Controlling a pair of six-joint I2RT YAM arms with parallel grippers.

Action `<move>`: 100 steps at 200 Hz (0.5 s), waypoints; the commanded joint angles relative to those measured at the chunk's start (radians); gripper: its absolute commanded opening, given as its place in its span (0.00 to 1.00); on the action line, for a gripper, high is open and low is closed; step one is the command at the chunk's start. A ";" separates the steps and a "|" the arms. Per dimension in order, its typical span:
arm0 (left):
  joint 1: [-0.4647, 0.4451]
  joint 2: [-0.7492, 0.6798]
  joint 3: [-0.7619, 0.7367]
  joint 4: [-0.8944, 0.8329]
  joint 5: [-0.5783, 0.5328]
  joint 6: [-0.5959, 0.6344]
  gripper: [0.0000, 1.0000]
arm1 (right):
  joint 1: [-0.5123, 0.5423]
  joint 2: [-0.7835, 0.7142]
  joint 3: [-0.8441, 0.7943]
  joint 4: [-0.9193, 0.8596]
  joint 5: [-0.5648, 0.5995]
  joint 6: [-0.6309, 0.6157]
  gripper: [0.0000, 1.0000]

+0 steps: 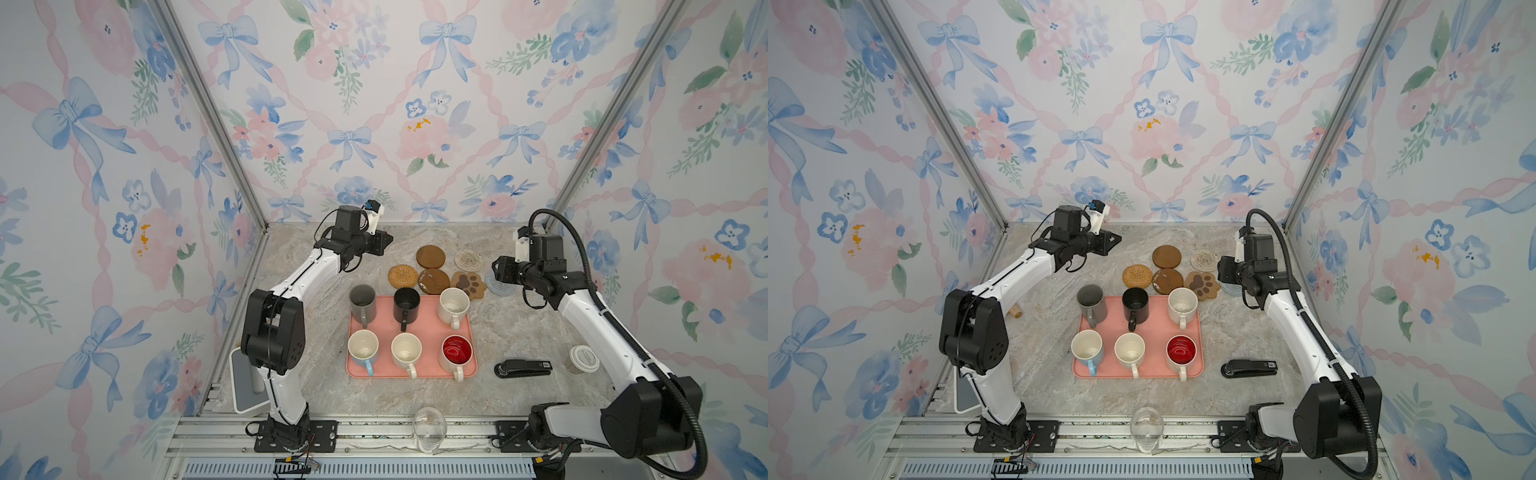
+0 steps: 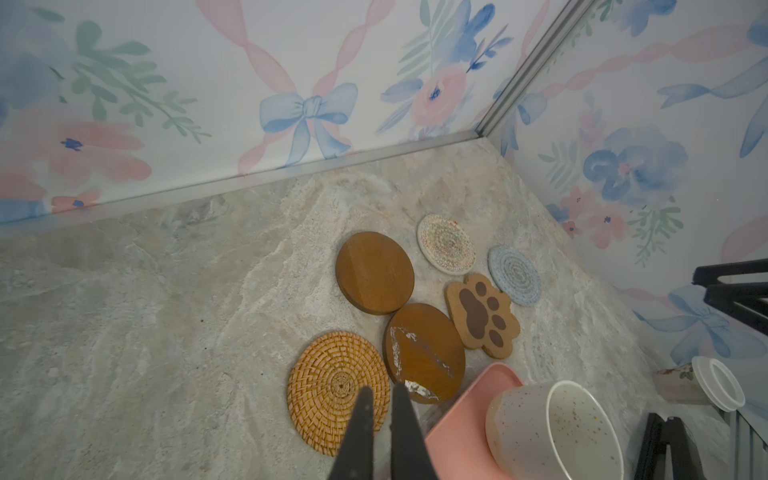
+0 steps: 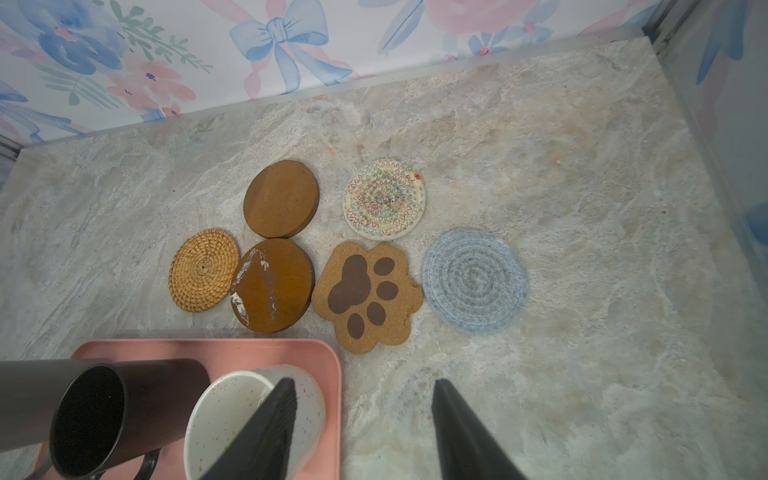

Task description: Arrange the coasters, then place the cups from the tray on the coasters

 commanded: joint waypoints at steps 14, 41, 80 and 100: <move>-0.034 0.176 0.214 -0.174 0.039 0.025 0.00 | 0.012 0.011 -0.004 -0.051 -0.031 0.004 0.54; -0.060 0.294 0.327 -0.245 0.022 0.059 0.00 | 0.012 0.010 -0.021 -0.056 -0.027 0.000 0.54; -0.083 0.408 0.408 -0.319 -0.046 0.090 0.00 | 0.012 0.019 -0.028 -0.065 -0.025 -0.009 0.54; -0.091 0.467 0.448 -0.333 -0.088 0.099 0.00 | 0.011 0.025 -0.030 -0.068 -0.030 -0.018 0.53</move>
